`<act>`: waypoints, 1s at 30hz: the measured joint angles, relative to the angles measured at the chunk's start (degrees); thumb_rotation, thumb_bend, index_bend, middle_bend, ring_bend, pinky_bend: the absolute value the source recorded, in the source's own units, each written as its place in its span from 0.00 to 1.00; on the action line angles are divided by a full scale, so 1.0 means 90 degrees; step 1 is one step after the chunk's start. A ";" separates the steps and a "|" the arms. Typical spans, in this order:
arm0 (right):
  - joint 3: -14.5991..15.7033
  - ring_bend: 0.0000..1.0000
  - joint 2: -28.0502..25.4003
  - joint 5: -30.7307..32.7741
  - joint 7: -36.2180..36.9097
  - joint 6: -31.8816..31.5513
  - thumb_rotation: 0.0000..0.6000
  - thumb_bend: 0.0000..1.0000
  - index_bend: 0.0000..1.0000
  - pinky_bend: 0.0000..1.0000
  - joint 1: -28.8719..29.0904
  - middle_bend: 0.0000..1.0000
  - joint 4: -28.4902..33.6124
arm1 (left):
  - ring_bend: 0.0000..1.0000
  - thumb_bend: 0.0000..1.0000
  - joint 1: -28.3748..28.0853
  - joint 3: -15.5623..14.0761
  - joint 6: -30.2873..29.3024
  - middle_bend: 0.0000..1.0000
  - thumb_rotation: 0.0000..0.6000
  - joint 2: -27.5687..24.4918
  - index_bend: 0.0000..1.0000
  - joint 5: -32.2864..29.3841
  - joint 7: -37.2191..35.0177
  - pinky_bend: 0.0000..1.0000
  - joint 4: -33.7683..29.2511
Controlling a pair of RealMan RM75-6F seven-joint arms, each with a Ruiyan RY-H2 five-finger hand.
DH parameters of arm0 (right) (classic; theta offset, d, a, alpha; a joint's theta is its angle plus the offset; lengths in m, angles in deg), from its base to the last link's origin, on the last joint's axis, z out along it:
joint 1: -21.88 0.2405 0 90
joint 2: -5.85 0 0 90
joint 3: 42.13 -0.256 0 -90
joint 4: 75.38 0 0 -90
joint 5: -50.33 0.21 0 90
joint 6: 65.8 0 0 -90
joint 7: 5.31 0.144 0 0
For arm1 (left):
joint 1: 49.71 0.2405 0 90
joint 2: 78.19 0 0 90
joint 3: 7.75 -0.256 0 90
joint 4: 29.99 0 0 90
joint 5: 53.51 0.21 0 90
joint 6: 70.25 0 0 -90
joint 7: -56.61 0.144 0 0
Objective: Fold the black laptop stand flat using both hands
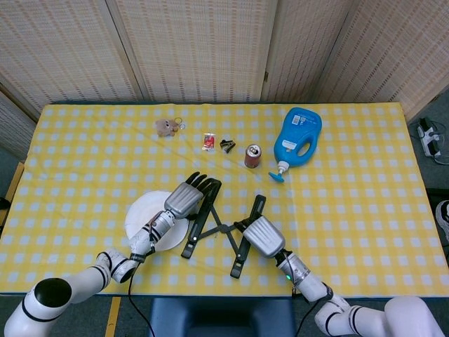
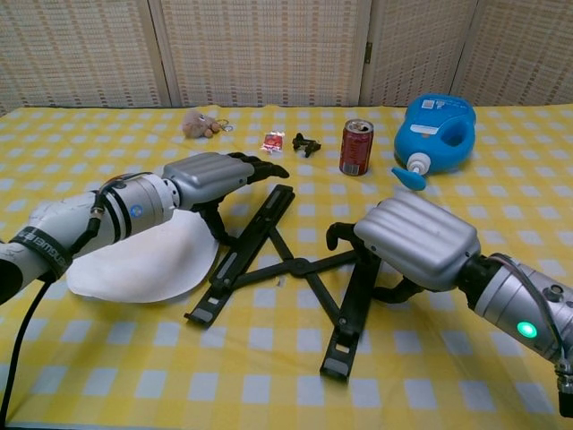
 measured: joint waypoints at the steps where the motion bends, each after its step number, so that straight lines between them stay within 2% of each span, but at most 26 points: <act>1: -0.0002 0.61 0.0014 -0.0004 -0.0017 -0.0004 1.00 0.24 0.35 0.50 0.0009 0.57 -0.0013 | 0.00 0.16 0.0000 0.0002 0.0019 0.10 1.00 -0.0011 0.05 -0.0009 -0.0007 0.00 -0.0030; 23: -0.0121 0.61 0.0382 -0.0013 -0.0309 0.0019 1.00 0.24 0.35 0.50 0.0314 0.56 -0.0037 | 0.00 0.16 -0.0008 0.0060 0.0197 0.09 1.00 -0.0335 0.04 -0.0149 0.0087 0.00 -0.1160; 26: -0.0062 0.54 0.0252 -0.0049 -0.0243 0.0004 1.00 0.24 0.27 0.50 0.0309 0.49 0.0158 | 0.00 0.16 0.0020 0.0134 0.0166 0.08 1.00 -0.0410 0.03 -0.0250 0.0182 0.00 -0.1260; 28: -0.0016 0.46 0.0068 -0.0088 -0.0191 0.0010 1.00 0.24 0.15 0.49 0.0318 0.40 0.0397 | 0.00 0.16 0.0056 0.0196 0.0122 0.08 1.00 -0.0494 0.02 -0.0326 0.0211 0.00 -0.1333; 30: 0.0018 0.42 -0.0183 -0.0116 -0.0146 0.0052 1.00 0.24 0.09 0.47 0.0345 0.35 0.0730 | 0.00 0.16 0.0098 0.0257 0.0082 0.08 1.00 -0.0589 0.02 -0.0405 0.0221 0.00 -0.1423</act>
